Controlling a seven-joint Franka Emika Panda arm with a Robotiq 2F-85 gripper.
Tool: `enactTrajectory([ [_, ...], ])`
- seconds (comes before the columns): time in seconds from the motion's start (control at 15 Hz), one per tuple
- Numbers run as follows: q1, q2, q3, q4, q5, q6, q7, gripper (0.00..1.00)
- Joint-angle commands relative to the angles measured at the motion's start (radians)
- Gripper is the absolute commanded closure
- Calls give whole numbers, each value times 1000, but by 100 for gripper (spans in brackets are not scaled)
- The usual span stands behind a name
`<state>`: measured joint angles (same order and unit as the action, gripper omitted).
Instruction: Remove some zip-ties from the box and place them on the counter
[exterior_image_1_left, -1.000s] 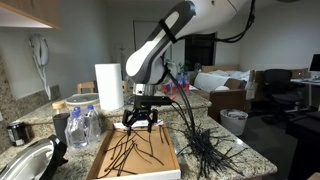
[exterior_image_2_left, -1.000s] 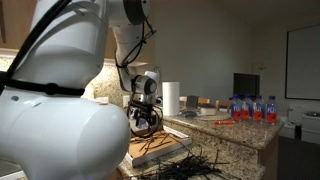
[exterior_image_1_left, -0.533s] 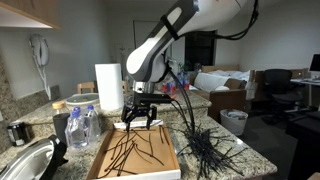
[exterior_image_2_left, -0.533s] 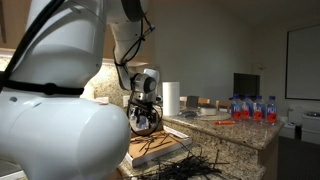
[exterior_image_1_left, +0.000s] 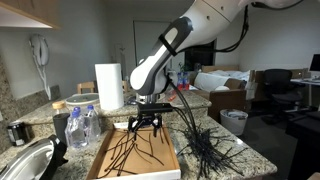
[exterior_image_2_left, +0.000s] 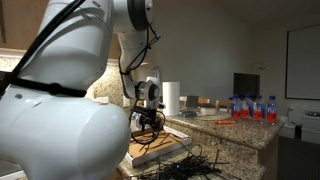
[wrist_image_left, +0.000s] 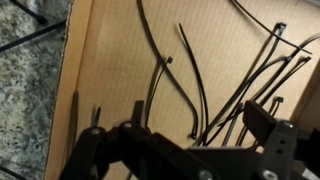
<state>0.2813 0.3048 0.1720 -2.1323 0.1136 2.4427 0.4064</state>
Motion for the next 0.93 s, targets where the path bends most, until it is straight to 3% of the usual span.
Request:
enactTrajectory([
  [0.0, 16, 45, -9, 8, -2, 28, 50, 0],
  [0.87, 63, 200, -67, 62, -1, 132, 111, 0],
])
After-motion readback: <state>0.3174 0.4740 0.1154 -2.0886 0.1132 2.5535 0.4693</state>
